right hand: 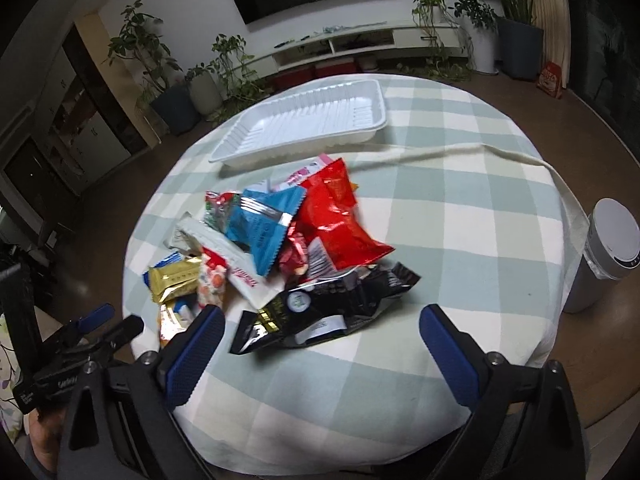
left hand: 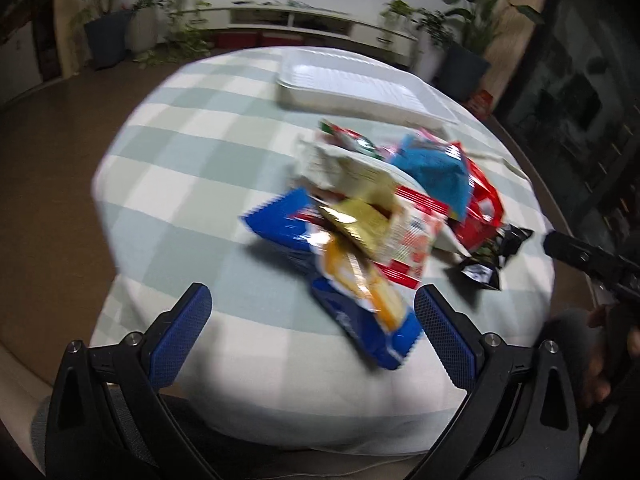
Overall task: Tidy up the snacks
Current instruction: 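Grasp the blue-and-white cake bar with the left gripper while the right gripper approaches the black chip bag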
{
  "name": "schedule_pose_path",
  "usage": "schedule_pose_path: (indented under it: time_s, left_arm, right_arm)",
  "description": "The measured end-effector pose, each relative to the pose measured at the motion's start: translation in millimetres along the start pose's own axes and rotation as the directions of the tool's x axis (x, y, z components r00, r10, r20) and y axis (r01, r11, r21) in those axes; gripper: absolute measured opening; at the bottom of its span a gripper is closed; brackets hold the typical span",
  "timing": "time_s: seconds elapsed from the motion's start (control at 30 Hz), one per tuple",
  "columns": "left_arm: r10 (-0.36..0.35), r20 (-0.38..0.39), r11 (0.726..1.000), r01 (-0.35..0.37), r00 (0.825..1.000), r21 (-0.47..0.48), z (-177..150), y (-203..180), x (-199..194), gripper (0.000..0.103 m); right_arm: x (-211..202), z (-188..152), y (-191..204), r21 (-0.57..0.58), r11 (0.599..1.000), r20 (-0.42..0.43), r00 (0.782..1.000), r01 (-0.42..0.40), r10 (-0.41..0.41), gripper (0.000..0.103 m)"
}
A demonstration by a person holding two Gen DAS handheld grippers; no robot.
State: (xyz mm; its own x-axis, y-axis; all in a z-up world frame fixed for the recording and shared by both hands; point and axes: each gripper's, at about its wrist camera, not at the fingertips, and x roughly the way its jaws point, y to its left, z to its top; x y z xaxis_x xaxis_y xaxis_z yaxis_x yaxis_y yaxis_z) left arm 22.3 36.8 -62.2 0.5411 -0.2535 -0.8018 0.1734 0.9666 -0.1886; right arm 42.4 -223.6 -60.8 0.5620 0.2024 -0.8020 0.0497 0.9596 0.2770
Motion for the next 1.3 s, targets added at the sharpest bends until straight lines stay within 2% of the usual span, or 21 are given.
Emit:
schedule_pose_path:
  time_s: [0.1,0.13,0.23,0.3,0.4,0.53,0.57,0.6,0.63,0.8,0.87,0.93,1.03,1.13,1.27,1.3]
  left_arm:
    - [-0.005,-0.031,1.000,0.006,1.000,0.017,2,-13,16,0.103]
    - [0.012,-0.046,1.000,-0.012,0.999,0.012,3,-14,22,0.103]
    - [-0.007,-0.059,1.000,0.006,0.998,-0.017,7,-12,32,0.102]
    - [0.013,-0.072,1.000,-0.015,0.997,-0.022,11,-9,39,0.101]
    - [0.026,-0.100,0.999,-0.029,0.995,-0.022,12,-4,50,0.093]
    - [0.020,-0.106,1.000,-0.022,0.994,-0.014,21,3,58,0.091]
    - [0.016,-0.110,1.000,-0.019,0.994,-0.018,23,5,59,0.085]
    - [0.005,-0.111,1.000,-0.008,0.994,-0.024,25,7,58,0.073]
    - [-0.011,-0.113,1.000,0.008,0.994,-0.025,28,10,59,0.068]
    - [-0.061,-0.158,0.998,0.058,0.986,-0.026,26,23,51,0.056]
    - [-0.050,-0.166,0.998,0.045,0.985,-0.034,26,32,47,0.056]
    - [-0.003,-0.149,0.999,-0.004,0.989,-0.045,27,41,41,0.055]
    - [-0.020,-0.138,0.998,0.011,0.990,-0.069,34,39,38,0.056]
    - [0.001,-0.158,0.999,-0.008,0.987,-0.038,42,25,49,0.065]
    - [0.057,-0.165,0.998,-0.058,0.985,0.000,40,23,62,0.064]
    - [0.061,-0.166,0.998,-0.059,0.984,0.014,39,24,63,0.061]
  right_arm:
    - [6,4,-10,0.021,1.000,-0.029,1.000,0.006,-0.005,0.099]
    - [7,5,-13,0.032,0.999,-0.026,1.000,0.005,-0.004,0.099]
    - [9,6,-22,0.069,0.998,-0.016,1.000,-0.002,0.003,0.098]
    - [13,6,-26,0.084,0.996,-0.020,1.000,-0.015,0.017,0.098]
    - [19,5,-26,0.082,0.996,-0.023,0.999,-0.029,0.031,0.095]
    - [22,3,-19,0.050,0.998,-0.020,0.999,-0.035,0.036,0.094]
    - [22,3,-16,0.039,0.999,-0.015,0.999,-0.033,0.034,0.094]
    - [21,2,-14,0.025,0.999,-0.009,1.000,-0.030,0.030,0.094]
    - [20,2,-12,0.013,0.999,-0.006,1.000,-0.029,0.029,0.094]
    - [17,2,-9,-0.014,1.000,-0.002,1.000,-0.025,0.025,0.094]
    - [16,2,-8,-0.020,1.000,0.000,1.000,-0.020,0.020,0.094]
    - [16,2,-7,-0.025,1.000,0.002,1.000,-0.015,0.015,0.094]
    - [19,2,-5,-0.022,1.000,-0.007,1.000,-0.022,0.021,0.094]
    - [22,1,0,-0.029,0.999,-0.019,1.000,-0.021,0.021,0.094]
    - [19,0,3,-0.052,0.999,-0.009,1.000,-0.003,0.003,0.094]
    - [18,0,2,-0.056,0.998,-0.003,1.000,0.004,-0.004,0.094]
